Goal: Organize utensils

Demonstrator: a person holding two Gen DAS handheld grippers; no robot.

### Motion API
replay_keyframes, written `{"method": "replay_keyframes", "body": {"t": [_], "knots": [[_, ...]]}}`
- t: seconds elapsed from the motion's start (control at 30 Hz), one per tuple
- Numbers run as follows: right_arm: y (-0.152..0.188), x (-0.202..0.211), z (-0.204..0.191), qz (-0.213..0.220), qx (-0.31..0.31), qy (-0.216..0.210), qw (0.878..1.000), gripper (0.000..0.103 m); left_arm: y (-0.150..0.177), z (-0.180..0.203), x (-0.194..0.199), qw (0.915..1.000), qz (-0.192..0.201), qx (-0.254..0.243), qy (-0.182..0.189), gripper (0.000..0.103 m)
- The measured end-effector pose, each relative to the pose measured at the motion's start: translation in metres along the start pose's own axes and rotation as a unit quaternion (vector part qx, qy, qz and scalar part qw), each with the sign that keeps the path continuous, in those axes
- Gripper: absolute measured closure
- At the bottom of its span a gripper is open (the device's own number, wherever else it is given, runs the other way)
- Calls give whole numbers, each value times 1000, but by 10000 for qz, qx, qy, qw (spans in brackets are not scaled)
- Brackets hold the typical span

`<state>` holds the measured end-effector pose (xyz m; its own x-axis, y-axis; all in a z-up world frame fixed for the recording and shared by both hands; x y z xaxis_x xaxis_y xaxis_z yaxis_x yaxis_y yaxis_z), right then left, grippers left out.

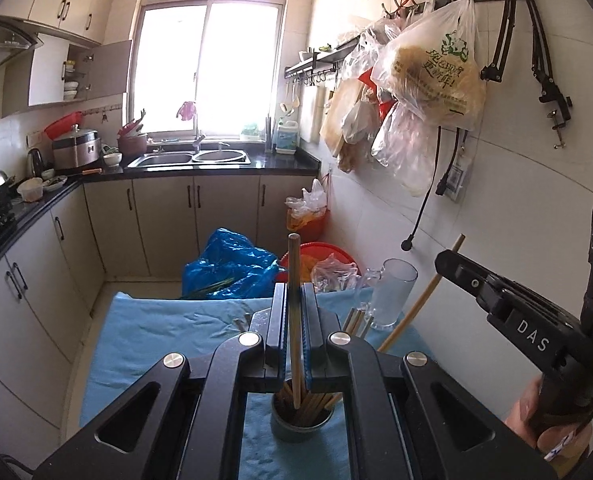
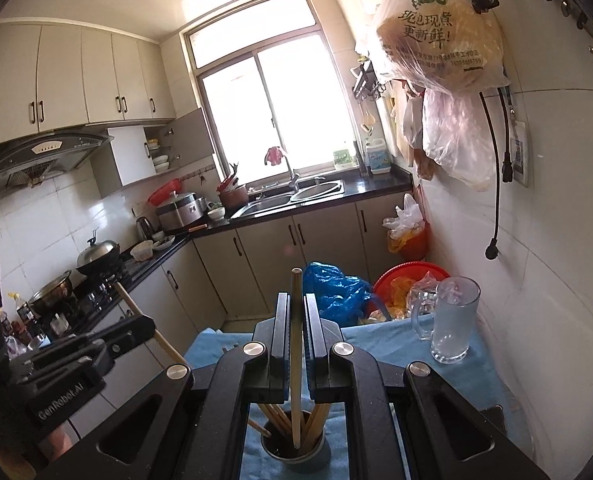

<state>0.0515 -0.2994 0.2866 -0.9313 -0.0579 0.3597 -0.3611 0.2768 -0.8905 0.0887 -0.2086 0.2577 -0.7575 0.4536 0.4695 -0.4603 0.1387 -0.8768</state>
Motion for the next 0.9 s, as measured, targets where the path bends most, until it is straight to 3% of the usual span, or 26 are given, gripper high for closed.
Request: {"method": "replay_keyframes", "body": {"t": [0.4, 0.9], "knots": [[23, -31, 13, -120, -66, 85, 9999, 96, 29, -2, -43, 9996, -264, 28, -32, 97], [59, -61, 31, -529, -174, 66, 9984, 96, 64, -5, -57, 9990, -431, -42, -142, 97]]}}
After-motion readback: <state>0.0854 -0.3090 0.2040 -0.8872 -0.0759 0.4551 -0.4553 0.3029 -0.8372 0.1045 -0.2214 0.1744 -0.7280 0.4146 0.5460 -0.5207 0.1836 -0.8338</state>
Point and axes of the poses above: each gripper's, at about its wrist camera, not at the fingertips, and x roughly against the way its jaws point, z to its right, y to its underside, the point moved 9 cm from there along -x, roughly the way its jaws point, and after that the axes turned 1 degree about -y, right-handed, at the moved point
